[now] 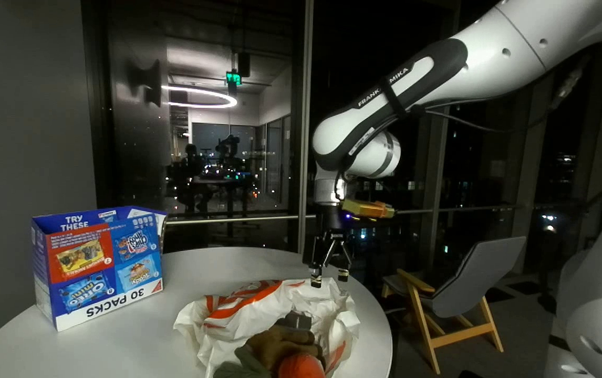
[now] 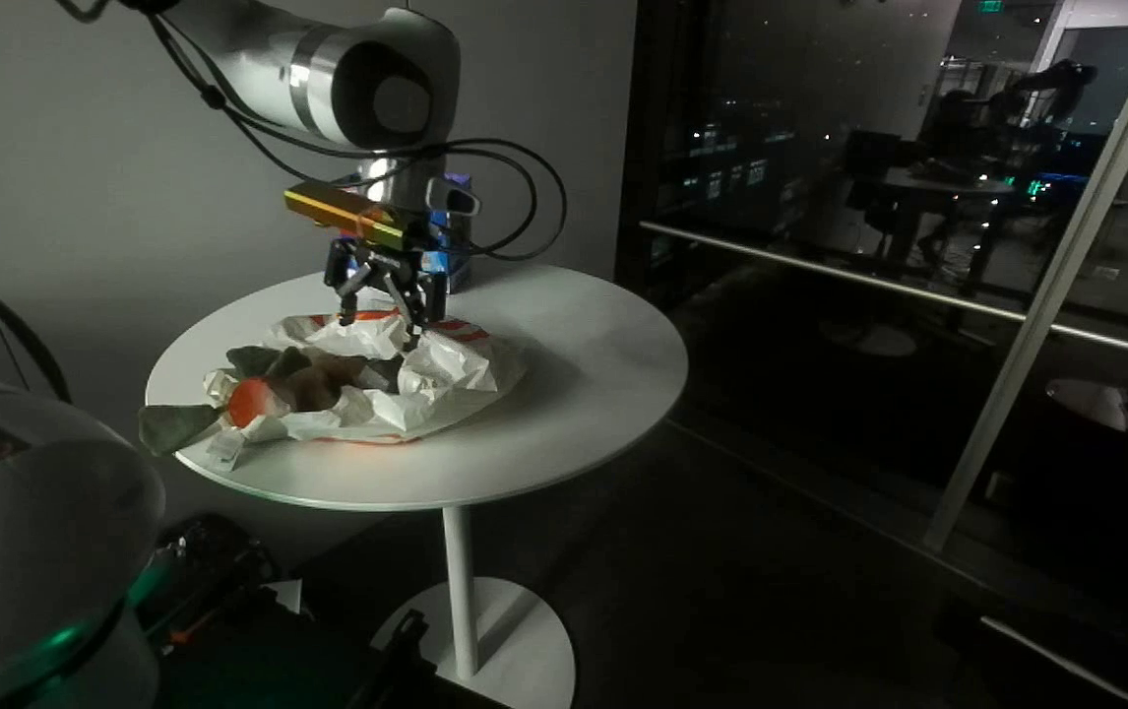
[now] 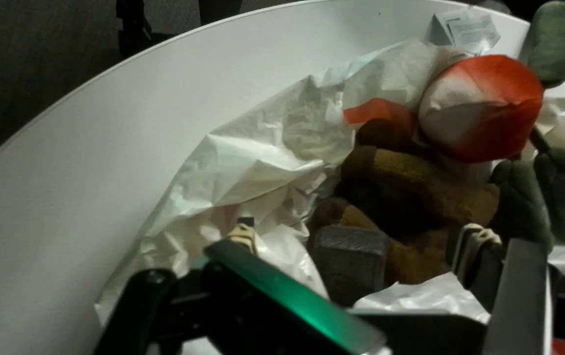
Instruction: Move the items from the plastic to the table
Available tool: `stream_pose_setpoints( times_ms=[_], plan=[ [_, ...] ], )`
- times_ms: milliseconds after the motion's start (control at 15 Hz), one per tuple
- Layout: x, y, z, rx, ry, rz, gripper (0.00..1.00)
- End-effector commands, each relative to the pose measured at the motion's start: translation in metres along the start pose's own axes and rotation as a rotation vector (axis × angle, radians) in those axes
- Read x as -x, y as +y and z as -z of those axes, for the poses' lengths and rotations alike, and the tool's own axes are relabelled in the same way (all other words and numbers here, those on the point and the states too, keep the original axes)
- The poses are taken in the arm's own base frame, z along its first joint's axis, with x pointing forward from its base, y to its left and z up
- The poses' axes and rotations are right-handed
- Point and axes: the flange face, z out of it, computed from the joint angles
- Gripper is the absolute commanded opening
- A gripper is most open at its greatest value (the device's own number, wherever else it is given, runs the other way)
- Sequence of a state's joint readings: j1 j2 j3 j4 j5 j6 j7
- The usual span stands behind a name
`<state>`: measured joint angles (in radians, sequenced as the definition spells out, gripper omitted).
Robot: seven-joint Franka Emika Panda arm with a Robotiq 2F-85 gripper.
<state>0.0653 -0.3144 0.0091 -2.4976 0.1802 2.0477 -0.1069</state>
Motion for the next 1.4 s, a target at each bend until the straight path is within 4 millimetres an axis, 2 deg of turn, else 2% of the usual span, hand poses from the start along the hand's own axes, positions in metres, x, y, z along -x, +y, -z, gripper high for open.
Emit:
stream_pose_setpoints(
  times_ms=[0,133,200,533,800,867,1133,1333],
  plan=[
    [0.042,-0.043,0.01,0.019,0.044,0.17,1.0],
    [0.06,-0.066,0.009,0.02,0.012,0.262,1.0],
    [0.063,-0.076,0.002,0.038,0.0,0.309,1.0],
    [0.061,-0.119,-0.051,0.034,-0.013,0.453,1.0],
    [0.056,-0.148,-0.089,-0.08,-0.05,0.564,1.0],
    [0.054,-0.153,-0.097,-0.096,-0.051,0.574,1.0],
    [0.034,-0.154,-0.134,0.04,0.032,0.572,1.0],
    [0.026,-0.155,-0.151,0.16,0.103,0.601,1.0]
  ],
)
